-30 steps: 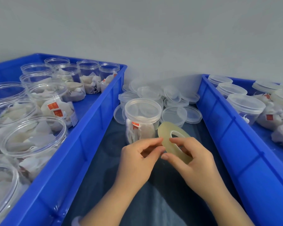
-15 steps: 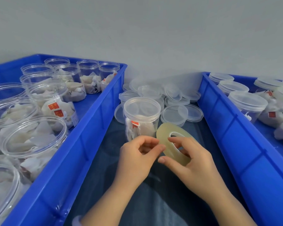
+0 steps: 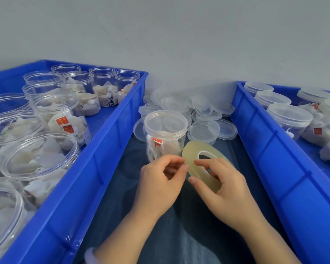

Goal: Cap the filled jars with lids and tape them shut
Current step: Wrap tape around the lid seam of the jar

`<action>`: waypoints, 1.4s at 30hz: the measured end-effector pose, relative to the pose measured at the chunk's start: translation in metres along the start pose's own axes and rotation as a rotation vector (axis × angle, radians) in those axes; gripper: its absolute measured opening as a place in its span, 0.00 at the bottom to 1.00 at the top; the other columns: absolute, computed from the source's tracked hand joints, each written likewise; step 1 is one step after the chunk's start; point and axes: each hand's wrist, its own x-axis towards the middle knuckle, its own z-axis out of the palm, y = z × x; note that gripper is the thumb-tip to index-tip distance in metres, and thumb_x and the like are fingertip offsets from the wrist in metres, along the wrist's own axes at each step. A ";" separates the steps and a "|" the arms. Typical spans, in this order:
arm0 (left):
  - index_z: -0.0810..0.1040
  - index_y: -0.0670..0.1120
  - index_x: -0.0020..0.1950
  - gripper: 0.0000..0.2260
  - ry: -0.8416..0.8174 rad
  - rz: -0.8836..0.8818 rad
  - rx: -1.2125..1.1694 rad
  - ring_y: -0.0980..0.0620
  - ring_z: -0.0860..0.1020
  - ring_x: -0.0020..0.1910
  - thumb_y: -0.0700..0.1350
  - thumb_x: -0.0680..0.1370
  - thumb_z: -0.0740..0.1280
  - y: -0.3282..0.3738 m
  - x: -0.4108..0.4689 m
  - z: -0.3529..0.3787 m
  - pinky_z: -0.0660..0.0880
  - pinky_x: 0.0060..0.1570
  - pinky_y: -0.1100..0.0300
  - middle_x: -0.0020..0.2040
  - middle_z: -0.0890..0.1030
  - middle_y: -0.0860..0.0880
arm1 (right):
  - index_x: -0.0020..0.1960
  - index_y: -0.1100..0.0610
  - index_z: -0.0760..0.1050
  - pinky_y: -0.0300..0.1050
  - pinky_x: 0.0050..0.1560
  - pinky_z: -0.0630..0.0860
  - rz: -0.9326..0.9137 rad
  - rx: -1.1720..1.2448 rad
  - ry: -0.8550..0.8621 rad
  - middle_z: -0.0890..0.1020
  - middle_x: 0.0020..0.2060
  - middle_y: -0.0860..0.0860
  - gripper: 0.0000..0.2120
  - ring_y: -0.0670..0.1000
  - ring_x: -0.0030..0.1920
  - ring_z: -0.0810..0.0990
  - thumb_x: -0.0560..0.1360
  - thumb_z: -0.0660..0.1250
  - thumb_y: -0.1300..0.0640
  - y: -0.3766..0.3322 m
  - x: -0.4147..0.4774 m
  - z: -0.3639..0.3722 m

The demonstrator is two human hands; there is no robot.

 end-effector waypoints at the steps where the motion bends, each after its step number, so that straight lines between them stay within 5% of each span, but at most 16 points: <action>1: 0.82 0.55 0.44 0.07 0.002 0.010 0.007 0.61 0.81 0.38 0.42 0.74 0.71 0.000 0.000 -0.001 0.77 0.40 0.68 0.40 0.83 0.60 | 0.58 0.50 0.78 0.27 0.52 0.69 0.000 -0.002 -0.004 0.76 0.50 0.39 0.16 0.37 0.54 0.73 0.71 0.71 0.50 0.000 0.000 0.000; 8: 0.78 0.52 0.41 0.10 -0.015 0.081 0.114 0.59 0.80 0.37 0.38 0.77 0.66 0.001 0.000 -0.002 0.76 0.40 0.62 0.36 0.81 0.56 | 0.57 0.51 0.79 0.23 0.51 0.66 0.006 -0.011 0.011 0.77 0.50 0.40 0.15 0.36 0.53 0.74 0.71 0.72 0.51 0.003 0.000 0.004; 12: 0.76 0.52 0.38 0.08 -0.083 0.099 0.021 0.59 0.80 0.34 0.41 0.75 0.64 0.011 -0.005 0.001 0.74 0.37 0.70 0.35 0.80 0.57 | 0.61 0.51 0.77 0.23 0.55 0.66 0.036 0.002 0.129 0.77 0.53 0.42 0.19 0.40 0.55 0.75 0.71 0.73 0.54 0.011 0.006 -0.001; 15: 0.75 0.54 0.38 0.13 -0.119 0.036 -0.044 0.60 0.80 0.33 0.37 0.77 0.64 0.015 -0.006 0.003 0.72 0.36 0.73 0.33 0.80 0.59 | 0.65 0.45 0.73 0.20 0.55 0.62 0.012 0.016 0.109 0.75 0.57 0.47 0.22 0.33 0.57 0.70 0.72 0.70 0.51 0.017 0.006 -0.005; 17: 0.75 0.54 0.38 0.13 -0.093 0.071 -0.007 0.60 0.79 0.34 0.38 0.78 0.64 0.015 -0.005 0.001 0.72 0.36 0.72 0.34 0.80 0.58 | 0.61 0.44 0.77 0.19 0.55 0.59 -0.025 -0.010 0.071 0.71 0.64 0.46 0.17 0.27 0.62 0.64 0.72 0.68 0.50 0.018 0.005 -0.004; 20: 0.76 0.50 0.41 0.06 -0.059 0.208 0.115 0.59 0.77 0.36 0.42 0.76 0.63 0.013 -0.004 -0.003 0.72 0.37 0.70 0.35 0.78 0.56 | 0.48 0.48 0.83 0.19 0.57 0.57 -0.076 -0.090 0.088 0.70 0.63 0.45 0.08 0.38 0.67 0.65 0.73 0.71 0.59 0.017 0.005 0.000; 24: 0.78 0.45 0.44 0.05 -0.028 0.300 0.214 0.62 0.73 0.36 0.42 0.76 0.63 0.011 -0.004 -0.004 0.67 0.36 0.73 0.38 0.77 0.58 | 0.46 0.48 0.82 0.19 0.55 0.58 -0.022 -0.068 0.052 0.70 0.66 0.45 0.05 0.34 0.65 0.64 0.75 0.69 0.56 0.016 0.006 0.001; 27: 0.79 0.44 0.45 0.05 0.033 0.304 0.214 0.58 0.74 0.37 0.44 0.76 0.64 0.012 -0.004 -0.002 0.71 0.37 0.65 0.39 0.77 0.56 | 0.46 0.47 0.81 0.30 0.54 0.63 -0.017 -0.093 0.060 0.70 0.68 0.47 0.03 0.29 0.58 0.64 0.75 0.68 0.53 0.014 0.006 0.000; 30: 0.79 0.43 0.52 0.10 0.264 0.421 0.229 0.55 0.74 0.48 0.46 0.75 0.66 0.018 0.000 -0.007 0.71 0.52 0.65 0.49 0.77 0.50 | 0.41 0.42 0.77 0.34 0.51 0.65 0.002 -0.043 0.138 0.72 0.66 0.47 0.04 0.33 0.60 0.65 0.74 0.65 0.48 0.006 0.011 -0.010; 32: 0.78 0.43 0.58 0.17 0.411 0.442 0.265 0.51 0.68 0.61 0.48 0.73 0.69 0.021 0.011 -0.014 0.62 0.63 0.67 0.61 0.71 0.44 | 0.39 0.38 0.72 0.36 0.53 0.64 0.039 -0.023 0.143 0.71 0.66 0.47 0.05 0.37 0.63 0.68 0.73 0.64 0.45 -0.001 0.021 -0.022; 34: 0.74 0.48 0.65 0.27 0.320 0.290 0.219 0.50 0.60 0.71 0.51 0.68 0.76 0.024 0.028 -0.019 0.56 0.66 0.72 0.70 0.62 0.42 | 0.38 0.38 0.72 0.37 0.55 0.64 0.073 -0.040 0.104 0.71 0.65 0.47 0.08 0.47 0.64 0.72 0.75 0.66 0.48 -0.004 0.035 -0.035; 36: 0.71 0.54 0.67 0.32 0.154 0.143 0.163 0.56 0.56 0.74 0.52 0.65 0.77 0.024 0.042 -0.020 0.52 0.57 0.84 0.75 0.57 0.45 | 0.37 0.41 0.73 0.40 0.56 0.67 0.108 -0.044 0.030 0.71 0.65 0.46 0.09 0.54 0.62 0.75 0.75 0.67 0.50 -0.010 0.049 -0.047; 39: 0.69 0.63 0.57 0.27 0.110 0.130 0.066 0.70 0.67 0.62 0.51 0.64 0.78 0.020 0.051 -0.022 0.61 0.48 0.83 0.64 0.70 0.60 | 0.35 0.41 0.76 0.47 0.61 0.68 0.121 -0.043 -0.120 0.69 0.68 0.45 0.09 0.54 0.63 0.75 0.74 0.68 0.49 -0.023 0.065 -0.060; 42: 0.70 0.61 0.55 0.27 0.133 0.112 -0.069 0.66 0.74 0.56 0.57 0.61 0.77 0.014 0.050 -0.026 0.71 0.49 0.73 0.55 0.76 0.63 | 0.34 0.39 0.79 0.45 0.63 0.68 0.094 -0.056 -0.275 0.68 0.68 0.41 0.08 0.45 0.63 0.73 0.72 0.70 0.47 -0.035 0.070 -0.067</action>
